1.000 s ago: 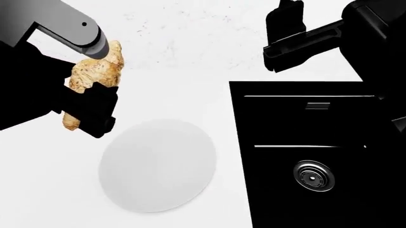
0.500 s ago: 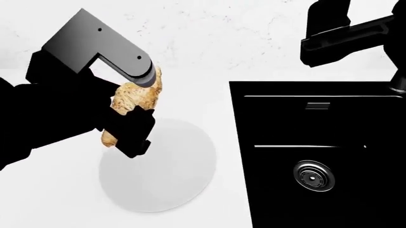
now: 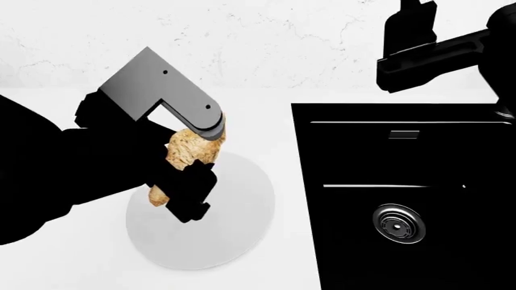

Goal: Place the pastries on the plates.

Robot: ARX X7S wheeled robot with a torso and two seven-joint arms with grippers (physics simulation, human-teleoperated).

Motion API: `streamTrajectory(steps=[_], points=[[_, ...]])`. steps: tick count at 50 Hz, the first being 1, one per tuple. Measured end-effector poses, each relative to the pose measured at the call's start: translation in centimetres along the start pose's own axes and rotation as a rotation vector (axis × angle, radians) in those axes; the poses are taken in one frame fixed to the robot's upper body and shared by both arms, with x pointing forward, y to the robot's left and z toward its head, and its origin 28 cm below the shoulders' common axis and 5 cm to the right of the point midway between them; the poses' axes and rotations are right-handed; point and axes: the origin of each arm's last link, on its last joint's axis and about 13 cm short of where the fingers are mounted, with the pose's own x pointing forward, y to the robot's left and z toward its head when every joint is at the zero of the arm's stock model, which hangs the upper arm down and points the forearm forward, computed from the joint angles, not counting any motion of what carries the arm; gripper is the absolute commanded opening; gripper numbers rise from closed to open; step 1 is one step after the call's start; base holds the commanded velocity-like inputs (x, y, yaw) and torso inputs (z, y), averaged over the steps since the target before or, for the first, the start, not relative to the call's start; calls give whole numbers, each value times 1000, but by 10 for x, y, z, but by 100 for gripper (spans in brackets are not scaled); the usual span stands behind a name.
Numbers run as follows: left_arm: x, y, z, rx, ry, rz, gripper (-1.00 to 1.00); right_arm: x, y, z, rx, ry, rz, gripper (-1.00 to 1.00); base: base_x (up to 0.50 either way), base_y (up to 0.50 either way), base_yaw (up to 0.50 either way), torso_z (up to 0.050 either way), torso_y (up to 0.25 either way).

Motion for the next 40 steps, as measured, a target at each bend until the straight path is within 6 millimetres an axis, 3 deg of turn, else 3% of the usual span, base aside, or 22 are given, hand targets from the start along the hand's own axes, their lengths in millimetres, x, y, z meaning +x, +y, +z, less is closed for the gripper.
streamTrajectory(steps=[40], points=[[21,-2,-12,-12,102,6,-100,0,2,-10,10,16,7,100,0,0,0,0,0]])
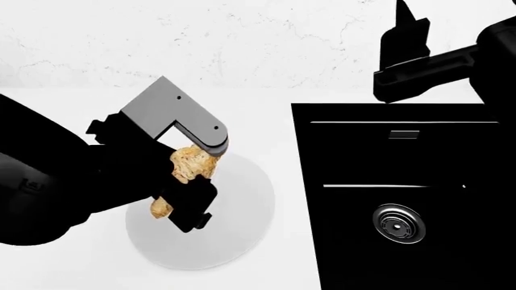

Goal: Place the pastries on the plates.

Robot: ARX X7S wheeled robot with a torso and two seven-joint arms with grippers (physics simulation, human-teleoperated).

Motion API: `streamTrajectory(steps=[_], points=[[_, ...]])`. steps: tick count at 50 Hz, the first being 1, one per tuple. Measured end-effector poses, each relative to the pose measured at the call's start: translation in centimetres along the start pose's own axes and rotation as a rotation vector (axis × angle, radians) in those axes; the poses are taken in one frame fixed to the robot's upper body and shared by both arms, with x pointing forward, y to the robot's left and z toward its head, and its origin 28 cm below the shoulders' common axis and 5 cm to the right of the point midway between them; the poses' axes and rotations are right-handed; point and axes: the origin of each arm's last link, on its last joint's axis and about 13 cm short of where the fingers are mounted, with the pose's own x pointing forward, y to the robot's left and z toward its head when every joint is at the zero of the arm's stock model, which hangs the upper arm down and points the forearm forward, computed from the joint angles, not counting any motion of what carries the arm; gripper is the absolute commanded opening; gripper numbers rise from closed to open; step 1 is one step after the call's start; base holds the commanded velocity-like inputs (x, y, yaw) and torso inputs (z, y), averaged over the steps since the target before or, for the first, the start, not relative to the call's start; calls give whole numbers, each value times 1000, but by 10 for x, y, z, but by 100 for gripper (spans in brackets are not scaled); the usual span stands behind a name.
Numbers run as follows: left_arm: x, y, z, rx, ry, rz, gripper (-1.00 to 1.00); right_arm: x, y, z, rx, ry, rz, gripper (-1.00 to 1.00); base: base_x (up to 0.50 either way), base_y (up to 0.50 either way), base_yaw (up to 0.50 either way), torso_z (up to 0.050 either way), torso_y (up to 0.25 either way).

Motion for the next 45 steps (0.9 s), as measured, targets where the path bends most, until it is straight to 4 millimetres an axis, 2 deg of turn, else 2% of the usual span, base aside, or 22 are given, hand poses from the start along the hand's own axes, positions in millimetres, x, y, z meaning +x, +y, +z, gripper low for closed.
streamTrajectory(steps=[18,45], points=[[10,-1,-3,0,31,6,-100,0,0,-1,0,3,1,100,0,0,0,0,1],[11,-5,-3,19,32,-27,-100,1,0,-2,2,5,0,100,0,0,0,0,0]])
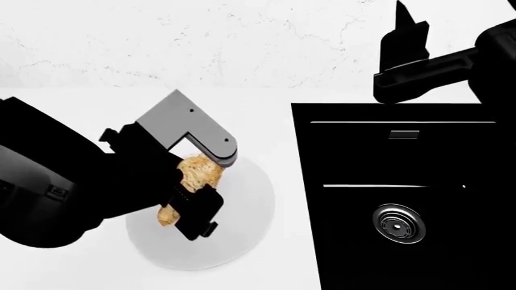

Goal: Place the pastries on the plates.

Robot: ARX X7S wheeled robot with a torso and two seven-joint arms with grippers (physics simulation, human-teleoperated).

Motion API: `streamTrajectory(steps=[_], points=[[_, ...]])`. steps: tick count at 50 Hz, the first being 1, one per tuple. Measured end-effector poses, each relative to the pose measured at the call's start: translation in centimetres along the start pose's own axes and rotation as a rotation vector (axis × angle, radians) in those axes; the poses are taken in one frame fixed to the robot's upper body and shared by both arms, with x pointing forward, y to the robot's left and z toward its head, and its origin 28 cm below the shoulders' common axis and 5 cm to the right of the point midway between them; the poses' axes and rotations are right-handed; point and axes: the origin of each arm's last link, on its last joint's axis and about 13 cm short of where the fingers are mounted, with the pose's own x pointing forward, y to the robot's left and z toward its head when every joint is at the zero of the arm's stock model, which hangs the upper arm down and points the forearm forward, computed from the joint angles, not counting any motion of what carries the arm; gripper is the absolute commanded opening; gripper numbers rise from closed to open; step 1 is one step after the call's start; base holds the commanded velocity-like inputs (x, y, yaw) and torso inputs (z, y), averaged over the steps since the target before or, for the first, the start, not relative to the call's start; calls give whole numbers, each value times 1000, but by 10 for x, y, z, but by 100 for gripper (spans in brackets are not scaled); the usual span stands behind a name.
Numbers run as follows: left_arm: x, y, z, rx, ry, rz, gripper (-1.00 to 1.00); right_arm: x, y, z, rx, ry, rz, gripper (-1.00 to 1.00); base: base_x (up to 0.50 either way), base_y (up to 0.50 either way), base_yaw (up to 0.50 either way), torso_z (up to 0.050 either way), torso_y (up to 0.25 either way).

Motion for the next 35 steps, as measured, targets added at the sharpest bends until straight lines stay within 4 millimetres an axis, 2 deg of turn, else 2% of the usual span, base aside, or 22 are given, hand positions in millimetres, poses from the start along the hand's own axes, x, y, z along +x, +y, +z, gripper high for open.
streamTrajectory(steps=[35], points=[[5,-5,-4,20,23,-42,-100,0,1,-1,-1,5,3,100,0,0,0,0,0]])
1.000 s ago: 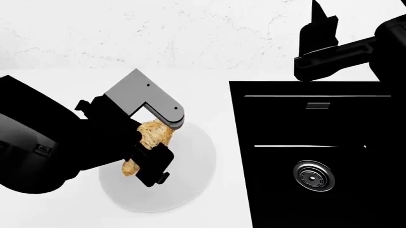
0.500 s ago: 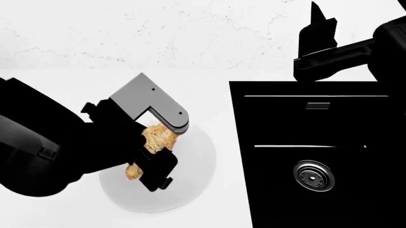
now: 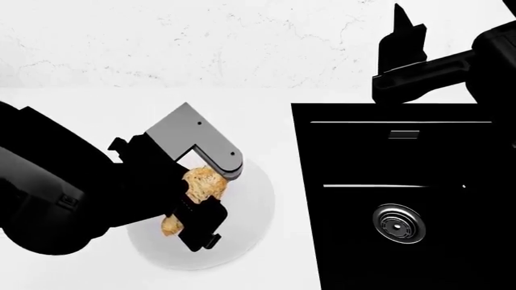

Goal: Place the pastries on the plates.

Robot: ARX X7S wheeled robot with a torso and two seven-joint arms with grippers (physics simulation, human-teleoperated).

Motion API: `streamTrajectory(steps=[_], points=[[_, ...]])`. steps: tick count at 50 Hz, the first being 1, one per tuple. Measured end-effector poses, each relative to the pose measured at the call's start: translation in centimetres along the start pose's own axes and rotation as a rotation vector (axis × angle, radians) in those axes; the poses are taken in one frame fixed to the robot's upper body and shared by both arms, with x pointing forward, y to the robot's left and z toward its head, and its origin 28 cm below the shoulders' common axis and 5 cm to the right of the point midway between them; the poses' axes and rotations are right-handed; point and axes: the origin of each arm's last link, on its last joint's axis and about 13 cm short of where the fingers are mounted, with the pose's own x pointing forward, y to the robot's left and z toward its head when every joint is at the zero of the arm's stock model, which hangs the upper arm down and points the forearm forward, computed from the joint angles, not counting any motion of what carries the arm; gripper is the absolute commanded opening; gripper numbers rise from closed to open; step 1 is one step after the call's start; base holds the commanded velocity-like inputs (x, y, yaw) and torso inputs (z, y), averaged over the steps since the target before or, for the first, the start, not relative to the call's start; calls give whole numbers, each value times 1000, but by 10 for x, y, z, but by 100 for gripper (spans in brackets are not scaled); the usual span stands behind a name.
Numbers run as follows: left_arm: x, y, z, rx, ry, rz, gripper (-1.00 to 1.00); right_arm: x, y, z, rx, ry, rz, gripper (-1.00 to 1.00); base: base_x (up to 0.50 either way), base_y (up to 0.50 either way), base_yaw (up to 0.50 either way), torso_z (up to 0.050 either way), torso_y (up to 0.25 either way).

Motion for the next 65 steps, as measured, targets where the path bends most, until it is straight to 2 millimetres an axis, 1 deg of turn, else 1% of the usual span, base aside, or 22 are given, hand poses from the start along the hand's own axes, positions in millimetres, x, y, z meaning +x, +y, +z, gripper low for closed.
streamTrajectory(steps=[18,19,44,57,65], points=[[2,-1,-2,2,4,-4,-100,0,0,-1,0,1,1,100,0,0,0,0,1],[2,0,-2,2,4,-3,100,0,0,-1,0,1,1,100,0,0,0,0,0],[-1,2,1,-16,-20,21,100,0,-1,-1,3,2,-4,100,0,0,0,0,0],[-14,5,8,-26,-69,32,100,0,-1,0,3,-1,-3,100,0,0,0,0,0],[-26,7,13,-35,-116,37,100,1,-1,1,3,-4,-2,100,0,0,0,0,0]])
